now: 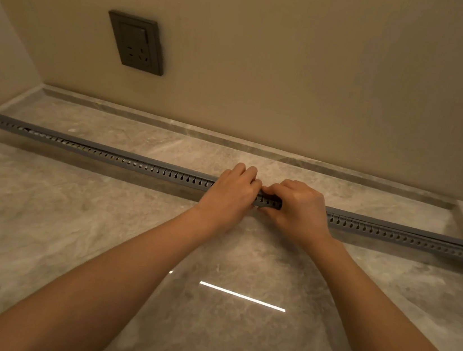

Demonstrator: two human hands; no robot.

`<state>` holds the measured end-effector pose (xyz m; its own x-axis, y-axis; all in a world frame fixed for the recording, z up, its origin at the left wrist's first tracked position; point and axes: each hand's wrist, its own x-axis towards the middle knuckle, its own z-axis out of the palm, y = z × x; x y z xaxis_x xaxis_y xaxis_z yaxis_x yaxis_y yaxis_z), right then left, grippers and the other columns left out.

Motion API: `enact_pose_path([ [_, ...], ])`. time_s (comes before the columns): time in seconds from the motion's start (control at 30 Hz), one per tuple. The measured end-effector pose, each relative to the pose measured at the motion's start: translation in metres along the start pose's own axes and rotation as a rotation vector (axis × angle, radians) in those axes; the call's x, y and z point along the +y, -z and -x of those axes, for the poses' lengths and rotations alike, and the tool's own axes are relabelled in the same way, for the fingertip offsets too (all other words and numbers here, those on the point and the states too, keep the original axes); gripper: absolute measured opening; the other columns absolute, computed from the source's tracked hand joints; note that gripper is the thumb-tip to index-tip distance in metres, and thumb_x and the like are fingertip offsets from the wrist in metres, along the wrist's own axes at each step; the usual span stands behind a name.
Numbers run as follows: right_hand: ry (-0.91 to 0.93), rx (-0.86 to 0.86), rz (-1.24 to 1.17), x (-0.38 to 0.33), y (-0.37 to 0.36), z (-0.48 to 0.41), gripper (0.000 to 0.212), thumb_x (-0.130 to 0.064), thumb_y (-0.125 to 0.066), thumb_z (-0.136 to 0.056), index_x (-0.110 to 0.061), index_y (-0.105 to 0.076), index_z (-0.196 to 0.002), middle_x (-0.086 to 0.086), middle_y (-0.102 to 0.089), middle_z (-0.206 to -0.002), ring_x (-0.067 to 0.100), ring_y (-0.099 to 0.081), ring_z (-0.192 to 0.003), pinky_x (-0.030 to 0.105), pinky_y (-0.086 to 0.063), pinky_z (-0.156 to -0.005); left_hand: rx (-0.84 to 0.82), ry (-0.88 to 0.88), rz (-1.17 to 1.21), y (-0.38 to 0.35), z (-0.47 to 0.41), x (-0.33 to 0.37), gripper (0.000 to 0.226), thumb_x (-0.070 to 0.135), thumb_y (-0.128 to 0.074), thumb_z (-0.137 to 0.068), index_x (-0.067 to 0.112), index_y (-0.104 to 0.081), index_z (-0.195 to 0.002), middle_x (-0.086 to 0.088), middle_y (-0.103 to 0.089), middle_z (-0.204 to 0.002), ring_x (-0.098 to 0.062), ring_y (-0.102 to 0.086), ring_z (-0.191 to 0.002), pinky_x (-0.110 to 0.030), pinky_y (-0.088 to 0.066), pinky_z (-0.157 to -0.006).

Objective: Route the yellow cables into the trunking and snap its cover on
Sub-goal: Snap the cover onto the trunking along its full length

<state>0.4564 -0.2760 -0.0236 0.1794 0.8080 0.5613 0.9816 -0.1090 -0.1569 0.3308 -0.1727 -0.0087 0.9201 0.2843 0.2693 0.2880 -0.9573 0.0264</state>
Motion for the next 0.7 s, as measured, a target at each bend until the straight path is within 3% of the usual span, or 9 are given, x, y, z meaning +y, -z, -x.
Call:
enact_pose_path([
  [0.1, 0.003, -0.004, 0.006, 0.001, 0.001, -0.001, 0.021, -0.026, -0.079, -0.067, -0.015, -0.074, -0.084, 0.000, -0.066, -0.066, 0.021, -0.061, -0.057, 0.031, -0.048, -0.045, -0.002, 0.023, -0.011, 0.001, -0.003, 0.000, 0.025, 0.015, -0.054, -0.089, 0.012, -0.048, -0.113, -0.004, -0.048, -0.114, -0.021, -0.041, -0.103, -0.028, -0.032, -0.077],
  [0.3, -0.002, -0.012, 0.005, 0.000, 0.001, 0.000, 0.022, -0.027, -0.078, -0.067, -0.015, -0.073, -0.085, 0.000, -0.066, -0.068, 0.021, -0.061, -0.060, 0.033, -0.049, -0.045, -0.007, 0.032, -0.029, 0.005, -0.002, 0.002, 0.025, 0.012, -0.057, -0.087, 0.010, -0.050, -0.110, -0.006, -0.051, -0.112, -0.022, -0.044, -0.101, -0.028, -0.032, -0.075],
  [0.4, 0.000, -0.016, 0.028, -0.001, 0.003, 0.000, 0.023, -0.028, -0.079, -0.067, -0.016, -0.072, -0.085, -0.001, -0.065, -0.069, 0.021, -0.060, -0.061, 0.032, -0.047, -0.043, -0.029, -0.011, -0.057, 0.010, -0.001, 0.004, 0.026, 0.006, -0.072, -0.072, 0.006, -0.057, -0.093, -0.009, -0.059, -0.092, -0.025, -0.055, -0.084, -0.030, -0.040, -0.064],
  [0.47, 0.006, -0.015, 0.035, -0.001, 0.004, 0.002, 0.024, -0.028, -0.080, -0.067, -0.017, -0.071, -0.086, -0.001, -0.064, -0.070, 0.021, -0.060, -0.063, 0.030, -0.046, -0.042, -0.037, -0.020, -0.093, 0.016, -0.002, 0.004, 0.028, 0.006, -0.079, -0.064, 0.007, -0.059, -0.083, -0.008, -0.061, -0.080, -0.024, -0.058, -0.073, -0.029, -0.037, -0.053],
  [0.57, 0.029, -0.003, 0.030, -0.002, 0.005, 0.005, 0.027, -0.025, -0.082, -0.067, -0.017, -0.072, -0.090, -0.001, -0.065, -0.073, 0.021, -0.061, -0.067, 0.029, -0.045, -0.040, -0.052, -0.030, -0.129, 0.017, -0.002, 0.005, 0.018, 0.012, -0.065, -0.082, 0.006, -0.057, -0.098, -0.009, -0.061, -0.095, -0.026, -0.057, -0.086, -0.030, -0.033, -0.060],
  [0.7, 0.071, 0.007, 0.058, 0.000, 0.010, 0.010, 0.031, -0.018, -0.082, -0.065, -0.015, -0.073, -0.094, 0.000, -0.068, -0.078, 0.021, -0.062, -0.070, 0.027, -0.044, -0.040, -0.065, -0.042, -0.186, 0.020, -0.001, 0.007, 0.022, 0.020, -0.055, -0.091, 0.008, -0.052, -0.109, -0.008, -0.058, -0.108, -0.025, -0.055, -0.097, -0.030, -0.033, -0.066],
])
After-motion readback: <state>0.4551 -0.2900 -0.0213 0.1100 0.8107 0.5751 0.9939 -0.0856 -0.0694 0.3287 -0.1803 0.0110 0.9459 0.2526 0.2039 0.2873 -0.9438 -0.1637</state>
